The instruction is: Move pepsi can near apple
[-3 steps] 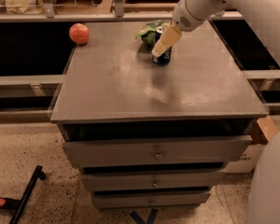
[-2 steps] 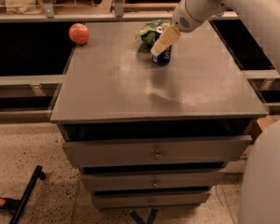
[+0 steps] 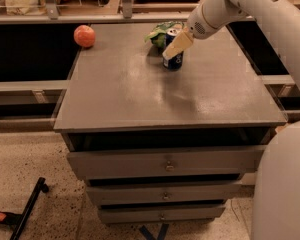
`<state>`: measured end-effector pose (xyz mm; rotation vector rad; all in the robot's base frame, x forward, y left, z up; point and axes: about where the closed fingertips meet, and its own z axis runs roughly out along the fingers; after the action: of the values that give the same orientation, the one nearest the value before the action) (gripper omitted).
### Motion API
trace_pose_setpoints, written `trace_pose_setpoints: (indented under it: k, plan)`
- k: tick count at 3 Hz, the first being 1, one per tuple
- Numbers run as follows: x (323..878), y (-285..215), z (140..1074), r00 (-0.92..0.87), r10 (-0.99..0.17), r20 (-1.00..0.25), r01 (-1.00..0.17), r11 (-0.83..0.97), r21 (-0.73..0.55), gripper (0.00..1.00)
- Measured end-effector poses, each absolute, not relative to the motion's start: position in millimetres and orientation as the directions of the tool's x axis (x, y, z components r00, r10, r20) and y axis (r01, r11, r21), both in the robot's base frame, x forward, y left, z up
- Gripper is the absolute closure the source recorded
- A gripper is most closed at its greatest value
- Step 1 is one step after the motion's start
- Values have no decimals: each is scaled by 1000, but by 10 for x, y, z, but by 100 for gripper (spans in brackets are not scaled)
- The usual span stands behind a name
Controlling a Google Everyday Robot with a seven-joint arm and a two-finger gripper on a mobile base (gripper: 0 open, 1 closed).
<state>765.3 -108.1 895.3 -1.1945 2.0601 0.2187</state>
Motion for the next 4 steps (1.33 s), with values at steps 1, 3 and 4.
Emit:
trace_pose_setpoints:
  k: [1, 3, 4]
  plan:
    - [7632, -1089, 8904, -327, -685, -651, -805, 562, -187, 41]
    - [7586, -1058, 8852, -347, -683, -643, -814, 560, -155, 87]
    - [7591, -1037, 8823, -348, -684, -642, -817, 557, -151, 100]
